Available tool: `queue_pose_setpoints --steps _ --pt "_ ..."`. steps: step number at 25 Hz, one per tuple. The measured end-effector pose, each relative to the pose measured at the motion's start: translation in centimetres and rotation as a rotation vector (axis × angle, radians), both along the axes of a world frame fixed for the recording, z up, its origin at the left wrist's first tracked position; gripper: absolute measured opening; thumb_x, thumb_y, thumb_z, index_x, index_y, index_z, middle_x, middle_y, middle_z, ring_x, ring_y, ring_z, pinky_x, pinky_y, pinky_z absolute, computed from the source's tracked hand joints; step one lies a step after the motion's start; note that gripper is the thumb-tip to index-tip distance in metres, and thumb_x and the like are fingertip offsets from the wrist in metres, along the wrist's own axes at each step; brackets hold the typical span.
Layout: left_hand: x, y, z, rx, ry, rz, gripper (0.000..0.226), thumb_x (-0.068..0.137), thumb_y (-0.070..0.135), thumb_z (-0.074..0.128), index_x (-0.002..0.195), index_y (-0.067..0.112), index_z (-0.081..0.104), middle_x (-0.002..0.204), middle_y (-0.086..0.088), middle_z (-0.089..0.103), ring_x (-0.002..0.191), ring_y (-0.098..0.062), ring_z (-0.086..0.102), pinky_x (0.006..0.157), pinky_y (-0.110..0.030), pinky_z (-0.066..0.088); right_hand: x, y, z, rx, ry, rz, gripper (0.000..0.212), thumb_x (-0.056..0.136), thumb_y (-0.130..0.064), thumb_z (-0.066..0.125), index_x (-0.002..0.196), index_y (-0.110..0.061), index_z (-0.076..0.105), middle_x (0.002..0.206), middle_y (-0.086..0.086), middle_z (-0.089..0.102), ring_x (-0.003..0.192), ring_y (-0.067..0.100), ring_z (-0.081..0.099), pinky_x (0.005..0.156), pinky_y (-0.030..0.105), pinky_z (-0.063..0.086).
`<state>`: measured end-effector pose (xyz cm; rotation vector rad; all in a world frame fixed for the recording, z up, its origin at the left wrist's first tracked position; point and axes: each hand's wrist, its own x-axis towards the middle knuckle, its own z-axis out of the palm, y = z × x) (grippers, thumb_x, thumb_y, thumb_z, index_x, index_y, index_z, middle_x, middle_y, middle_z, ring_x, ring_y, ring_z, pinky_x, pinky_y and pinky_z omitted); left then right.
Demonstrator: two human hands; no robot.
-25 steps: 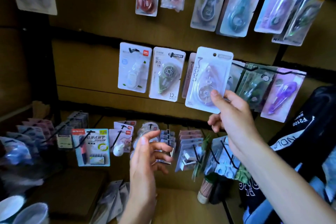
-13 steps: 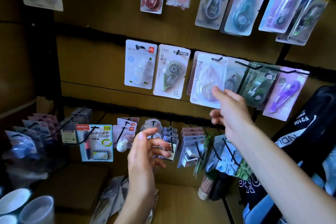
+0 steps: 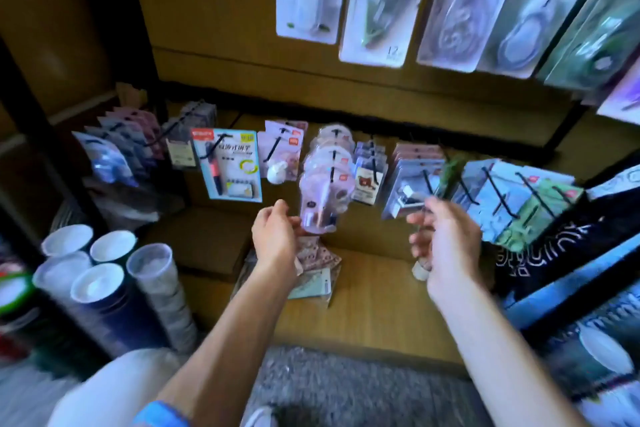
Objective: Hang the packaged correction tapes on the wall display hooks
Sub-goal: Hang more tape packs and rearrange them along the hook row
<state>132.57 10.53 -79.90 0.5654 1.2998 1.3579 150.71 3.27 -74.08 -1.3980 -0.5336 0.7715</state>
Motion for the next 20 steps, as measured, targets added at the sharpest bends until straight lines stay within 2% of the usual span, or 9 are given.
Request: queue_pose_setpoints --steps 1,3,5,7,10,13,17,19,20 --pt "0.1 0.1 -1.8 -0.013 0.139 -0.031 0.018 0.091 0.033 0.055 0.090 0.016 0.061 0.083 -0.010 0.067 0.073 -0.029 0.062 0.070 -0.041 0.051 -0.7 -0.7 -3.9 -0.091 0.050 0.039 0.007 0.093 -0.020 0.060 0.088 -0.016 0.062 0.072 0.008 0.068 0.036 0.012 0.048 0.034 0.016 0.032" --pt "0.0 -0.5 -5.4 -0.056 0.399 -0.159 0.017 0.090 0.029 0.059 0.098 0.016 0.064 0.101 -0.010 0.069 0.095 -0.031 0.063 0.085 -0.040 0.050 -1.7 -1.9 -10.7 -0.345 0.128 0.106 0.011 0.093 -0.024 0.061 0.091 -0.014 0.066 0.072 0.006 0.070 0.044 0.016 0.054 0.040 0.020 0.038" --pt "-0.3 -1.1 -9.7 -0.178 0.575 -0.264 0.021 0.093 0.020 0.057 0.112 0.012 0.062 0.108 -0.007 0.064 0.099 -0.027 0.057 0.085 -0.032 0.044 -1.8 -2.6 -16.2 -0.553 0.151 0.209 0.012 0.096 -0.021 0.058 0.097 -0.012 0.067 0.076 0.008 0.071 0.054 0.023 0.058 0.046 0.024 0.041" --pt "-0.7 -1.1 -14.2 -0.330 0.667 -0.320 0.026 0.092 0.016 0.055 0.118 0.013 0.059 0.117 -0.010 0.063 0.106 -0.031 0.056 0.090 -0.033 0.044 -1.4 -2.7 -20.0 -0.646 0.149 0.274 0.011 0.096 -0.016 0.057 0.098 -0.010 0.067 0.080 0.012 0.071 0.055 0.025 0.058 0.045 0.023 0.042" --pt "-0.7 0.4 -20.4 -0.426 0.826 -0.436 0.033 0.089 0.019 0.058 0.122 0.015 0.057 0.129 -0.013 0.061 0.119 -0.035 0.056 0.096 -0.034 0.043 -0.9 -1.1 -24.3 -0.703 0.100 0.370 0.009 0.096 -0.016 0.058 0.095 -0.011 0.066 0.086 0.012 0.071 0.056 0.025 0.059 0.044 0.023 0.043" --pt "-0.7 3.7 -23.4 -0.389 0.955 -0.490 0.032 0.086 0.019 0.061 0.118 0.015 0.060 0.121 -0.011 0.066 0.113 -0.033 0.061 0.088 -0.032 0.047 -1.0 0.4 -27.3 -0.724 0.131 0.457 0.009 0.096 -0.017 0.058 0.095 -0.012 0.066 0.088 0.012 0.071 0.060 0.024 0.059 0.046 0.025 0.043" --pt "-2.2 9.7 -24.6 -0.185 1.187 -0.380 0.034 0.080 0.023 0.061 0.110 0.009 0.066 0.115 -0.016 0.069 0.109 -0.036 0.065 0.086 -0.039 0.051 -1.4 -1.3 -30.9 -0.734 0.081 0.427 0.009 0.093 -0.006 0.061 0.088 -0.001 0.066 0.065 0.013 0.063 0.043 0.021 0.048 0.035 0.018 0.034" --pt "-3.2 12.5 -25.7 -0.135 1.289 -0.368 0.050 0.077 0.027 0.053 0.121 0.005 0.062 0.120 -0.022 0.065 0.109 -0.042 0.062 0.088 -0.044 0.050 -1.9 -3.5 -33.4 -0.718 -0.033 0.451 0.015 0.086 0.001 0.068 0.074 -0.008 0.069 0.058 0.012 0.067 0.043 0.022 0.052 0.037 0.020 0.038" --pt "-3.7 13.7 -26.7 -0.170 1.316 -0.410 0.060 0.075 0.030 0.054 0.130 0.007 0.056 0.130 -0.023 0.058 0.117 -0.043 0.057 0.093 -0.045 0.048 -2.1 -4.4 -34.6 -0.706 -0.096 0.481 0.022 0.082 0.004 0.071 0.067 -0.012 0.070 0.057 0.013 0.068 0.046 0.023 0.057 0.043 0.023 0.043"
